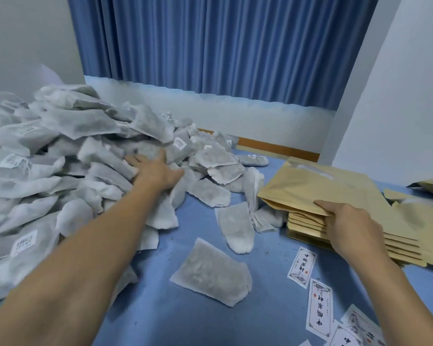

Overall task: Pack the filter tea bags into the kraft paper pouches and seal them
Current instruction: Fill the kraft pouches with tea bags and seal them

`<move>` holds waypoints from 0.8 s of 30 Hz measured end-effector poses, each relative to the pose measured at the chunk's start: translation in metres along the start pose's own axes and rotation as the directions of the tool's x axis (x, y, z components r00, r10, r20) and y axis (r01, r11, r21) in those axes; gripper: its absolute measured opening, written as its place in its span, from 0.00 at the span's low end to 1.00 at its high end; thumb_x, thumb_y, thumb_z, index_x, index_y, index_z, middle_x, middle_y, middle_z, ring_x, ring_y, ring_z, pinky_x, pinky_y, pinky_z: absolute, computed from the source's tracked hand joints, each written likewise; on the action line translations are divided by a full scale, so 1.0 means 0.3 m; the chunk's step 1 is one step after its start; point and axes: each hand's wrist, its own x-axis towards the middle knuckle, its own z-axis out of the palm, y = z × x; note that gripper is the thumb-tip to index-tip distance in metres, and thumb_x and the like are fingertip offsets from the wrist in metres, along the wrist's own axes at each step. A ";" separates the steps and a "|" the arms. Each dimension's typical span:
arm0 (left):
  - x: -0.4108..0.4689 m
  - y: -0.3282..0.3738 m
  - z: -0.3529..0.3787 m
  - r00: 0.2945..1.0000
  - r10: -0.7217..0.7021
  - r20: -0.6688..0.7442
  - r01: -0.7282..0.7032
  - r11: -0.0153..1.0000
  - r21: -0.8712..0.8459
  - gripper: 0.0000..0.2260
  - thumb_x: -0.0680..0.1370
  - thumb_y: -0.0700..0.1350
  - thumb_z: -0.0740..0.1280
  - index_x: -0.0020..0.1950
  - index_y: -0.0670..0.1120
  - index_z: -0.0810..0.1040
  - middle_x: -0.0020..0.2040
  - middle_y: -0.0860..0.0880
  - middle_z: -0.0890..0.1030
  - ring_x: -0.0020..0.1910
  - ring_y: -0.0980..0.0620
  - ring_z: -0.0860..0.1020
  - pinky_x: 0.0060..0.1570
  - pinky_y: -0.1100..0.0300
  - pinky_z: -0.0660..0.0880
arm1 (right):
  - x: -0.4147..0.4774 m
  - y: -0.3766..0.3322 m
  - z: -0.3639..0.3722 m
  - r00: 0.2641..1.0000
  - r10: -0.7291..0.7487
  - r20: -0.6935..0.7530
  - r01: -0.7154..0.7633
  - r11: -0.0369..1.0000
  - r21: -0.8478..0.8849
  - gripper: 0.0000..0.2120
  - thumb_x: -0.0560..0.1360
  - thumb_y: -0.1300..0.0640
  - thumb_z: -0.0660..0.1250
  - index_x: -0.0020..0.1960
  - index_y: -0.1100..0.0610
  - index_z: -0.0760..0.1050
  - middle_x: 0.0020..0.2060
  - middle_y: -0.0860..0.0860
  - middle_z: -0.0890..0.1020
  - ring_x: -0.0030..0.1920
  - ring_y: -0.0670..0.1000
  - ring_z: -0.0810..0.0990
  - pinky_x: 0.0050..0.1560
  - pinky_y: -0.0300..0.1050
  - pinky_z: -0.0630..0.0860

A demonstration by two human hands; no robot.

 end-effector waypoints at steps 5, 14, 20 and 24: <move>-0.065 0.076 0.093 1.000 0.001 0.025 0.001 0.998 -0.066 0.38 0.71 0.70 0.60 0.78 0.60 0.55 0.76 0.34 0.59 0.76 0.35 0.53 0.66 0.36 0.64 | -0.005 0.006 -0.001 1.000 -0.019 0.016 0.019 1.000 0.010 0.23 0.80 0.59 0.58 0.68 0.36 0.75 0.53 0.55 0.83 0.52 0.61 0.78 0.50 0.52 0.74; -0.398 0.293 0.052 0.852 0.456 -0.256 -0.478 0.878 -0.027 0.26 0.74 0.72 0.49 0.63 0.62 0.73 0.58 0.43 0.78 0.59 0.40 0.75 0.58 0.41 0.67 | 0.010 -0.011 0.008 0.999 -0.031 0.016 0.031 0.999 -0.020 0.24 0.80 0.59 0.57 0.68 0.35 0.73 0.54 0.55 0.82 0.54 0.60 0.78 0.49 0.51 0.71; -0.154 0.188 -0.113 0.884 0.181 -0.430 -0.228 0.972 -0.059 0.23 0.77 0.63 0.56 0.71 0.58 0.67 0.76 0.38 0.62 0.75 0.33 0.59 0.67 0.27 0.53 | -0.002 -0.010 0.015 1.000 -0.016 0.011 0.016 0.999 -0.035 0.23 0.81 0.58 0.55 0.68 0.36 0.73 0.53 0.54 0.82 0.53 0.59 0.78 0.49 0.50 0.71; -0.086 0.059 0.076 0.993 0.012 0.117 0.026 0.948 -0.318 0.32 0.78 0.65 0.57 0.80 0.54 0.59 0.78 0.38 0.63 0.75 0.35 0.62 0.72 0.43 0.59 | -0.010 0.005 0.015 1.000 -0.029 0.008 0.029 1.000 0.004 0.22 0.81 0.58 0.56 0.67 0.36 0.75 0.54 0.53 0.83 0.52 0.59 0.79 0.47 0.49 0.70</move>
